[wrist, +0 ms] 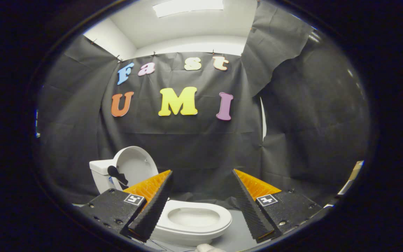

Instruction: Open the toilet lid.

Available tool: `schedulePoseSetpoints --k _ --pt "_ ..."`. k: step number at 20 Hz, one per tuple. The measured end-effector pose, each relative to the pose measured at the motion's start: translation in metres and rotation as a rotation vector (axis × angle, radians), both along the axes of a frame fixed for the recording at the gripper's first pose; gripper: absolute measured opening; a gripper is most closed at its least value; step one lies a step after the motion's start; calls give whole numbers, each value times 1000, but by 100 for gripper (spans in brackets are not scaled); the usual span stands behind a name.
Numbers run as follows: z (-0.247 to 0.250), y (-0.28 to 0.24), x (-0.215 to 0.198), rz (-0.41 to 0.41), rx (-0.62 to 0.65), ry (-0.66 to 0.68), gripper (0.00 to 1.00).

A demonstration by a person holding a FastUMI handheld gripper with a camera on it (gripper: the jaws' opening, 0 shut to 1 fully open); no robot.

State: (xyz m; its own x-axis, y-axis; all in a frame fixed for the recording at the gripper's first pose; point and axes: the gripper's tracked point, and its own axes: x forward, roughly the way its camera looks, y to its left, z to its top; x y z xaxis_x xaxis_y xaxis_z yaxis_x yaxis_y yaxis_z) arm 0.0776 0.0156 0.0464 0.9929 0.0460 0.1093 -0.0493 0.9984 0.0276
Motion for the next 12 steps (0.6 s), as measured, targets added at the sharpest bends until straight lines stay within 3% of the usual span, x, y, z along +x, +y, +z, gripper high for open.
schedulePoseSetpoints --k 3,12 --pt "-6 -9 1 -35 -43 18 100" --pt "-12 3 -2 -18 -35 54 100"
